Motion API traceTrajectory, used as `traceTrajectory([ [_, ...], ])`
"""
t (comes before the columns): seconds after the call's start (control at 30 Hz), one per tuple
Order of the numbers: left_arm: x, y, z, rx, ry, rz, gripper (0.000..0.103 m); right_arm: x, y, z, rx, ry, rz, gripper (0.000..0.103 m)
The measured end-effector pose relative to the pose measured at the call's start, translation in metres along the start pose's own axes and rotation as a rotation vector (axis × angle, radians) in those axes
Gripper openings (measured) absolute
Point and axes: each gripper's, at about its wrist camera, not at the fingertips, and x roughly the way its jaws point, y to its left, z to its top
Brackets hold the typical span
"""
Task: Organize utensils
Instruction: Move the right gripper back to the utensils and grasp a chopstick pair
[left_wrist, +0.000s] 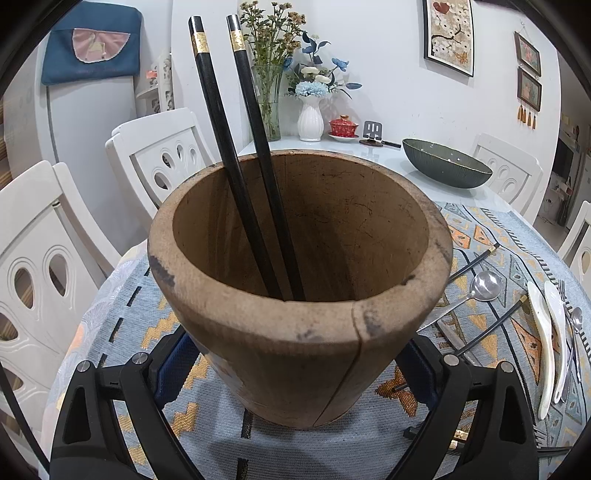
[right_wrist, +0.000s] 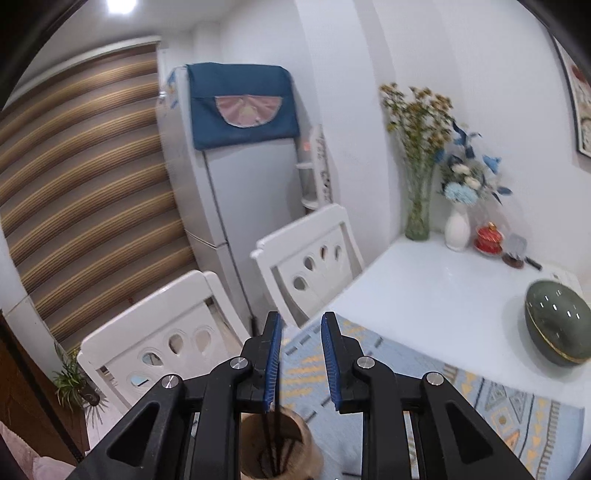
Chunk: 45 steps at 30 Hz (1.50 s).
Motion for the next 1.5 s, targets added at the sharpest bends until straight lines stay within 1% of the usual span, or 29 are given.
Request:
traceTrajectory([
  [0.13,0.0,0.0,0.0,0.0,0.0,0.0,0.096,0.0,-0.017,-0.024,0.033,0.086,-0.026,0.021],
  [0.27,0.0,-0.001,0.0,0.001,0.0,0.001,0.096,0.001,-0.029,-0.062,0.017,0.222,-0.08,0.021],
  [0.3,0.0,0.0,0.0,0.001,0.0,0.001,0.096,0.0,-0.032,-0.077,0.021,0.269,-0.087,0.021],
  [0.33,0.0,0.001,0.001,0.001,0.0,0.001,0.096,-0.002,-0.034,-0.089,0.035,0.298,-0.088,0.021],
  [0.37,0.0,0.001,0.001,0.001,0.0,0.002,0.096,-0.003,-0.038,-0.106,0.067,0.345,-0.085,0.021],
  [0.47,-0.001,0.0,0.001,0.004,0.0,0.005,0.096,-0.007,-0.044,-0.151,0.182,0.447,-0.042,0.021],
  [0.5,-0.001,0.0,0.001,0.004,0.0,0.005,0.096,-0.007,-0.041,-0.171,0.206,0.498,-0.024,0.021],
  [0.57,-0.001,0.0,0.001,0.003,0.0,0.004,0.096,-0.002,-0.03,-0.194,0.183,0.578,-0.009,0.021],
  [0.6,-0.001,0.0,0.001,0.003,0.0,0.003,0.096,0.003,-0.019,-0.208,0.133,0.634,-0.014,0.021],
  [0.67,-0.001,0.0,0.001,0.002,0.001,0.002,0.096,0.015,-0.006,-0.223,0.059,0.709,-0.047,0.021],
  [0.7,-0.001,0.0,0.001,0.001,0.001,0.0,0.096,0.023,-0.004,-0.23,0.026,0.749,-0.097,0.021],
  [0.73,-0.001,0.001,0.001,0.0,0.002,-0.001,0.096,0.025,-0.003,-0.231,0.023,0.741,-0.112,0.021],
  [0.77,-0.001,0.001,0.001,-0.001,0.002,-0.002,0.096,0.025,-0.007,-0.228,0.054,0.732,-0.13,0.02],
  [0.8,-0.001,0.001,0.001,-0.002,0.003,-0.004,0.096,0.026,-0.013,-0.226,0.125,0.737,-0.142,0.018],
  [0.83,-0.001,0.001,0.001,-0.003,0.003,-0.004,0.096,0.024,-0.02,-0.223,0.209,0.729,-0.174,0.015],
  [0.87,-0.001,0.001,0.001,-0.003,0.003,-0.004,0.096,0.02,-0.027,-0.22,0.274,0.716,-0.23,0.012],
  [0.9,0.0,0.002,0.001,-0.003,0.003,-0.005,0.096,0.013,-0.036,-0.217,0.368,0.688,-0.27,0.012],
  [0.93,0.0,0.002,0.0,-0.005,0.006,-0.007,0.096,0.003,-0.047,-0.216,0.494,0.64,-0.27,0.012],
  [0.97,0.0,0.005,0.001,-0.006,0.006,-0.009,0.096,-0.006,-0.055,-0.216,0.596,0.591,-0.238,0.012],
  [1.0,0.0,0.005,0.001,-0.009,0.007,-0.012,0.096,-0.012,-0.059,-0.215,0.648,0.563,-0.216,0.012],
  [1.07,0.0,0.005,0.001,-0.011,0.005,-0.012,0.096,-0.015,-0.061,-0.212,0.628,0.584,-0.238,0.012],
  [1.1,0.0,0.005,0.001,-0.009,0.005,-0.01,0.096,-0.014,-0.063,-0.21,0.626,0.592,-0.219,0.012],
  [1.17,0.0,0.003,0.001,-0.003,0.005,-0.003,0.096,-0.008,-0.064,-0.211,0.663,0.608,-0.149,0.012],
  [1.2,0.0,0.003,0.001,-0.001,0.004,0.0,0.096,-0.005,-0.067,-0.21,0.696,0.613,-0.082,0.012],
  [1.23,0.0,0.002,0.001,0.001,0.004,0.002,0.096,-0.004,-0.068,-0.209,0.697,0.606,-0.066,0.012],
  [1.27,0.0,0.002,0.001,0.002,0.002,0.005,0.096,-0.005,-0.068,-0.205,0.674,0.602,-0.077,0.012],
  [1.33,-0.001,0.0,0.001,0.003,-0.003,0.011,0.096,-0.001,-0.068,-0.201,0.613,0.624,-0.099,0.013],
  [1.43,-0.002,-0.003,0.0,0.014,-0.008,0.028,0.096,0.011,-0.067,-0.2,0.541,0.667,-0.078,0.013],
  [1.5,-0.003,-0.004,0.0,0.02,-0.015,0.041,0.096,0.015,-0.07,-0.2,0.504,0.697,-0.097,0.015],
])
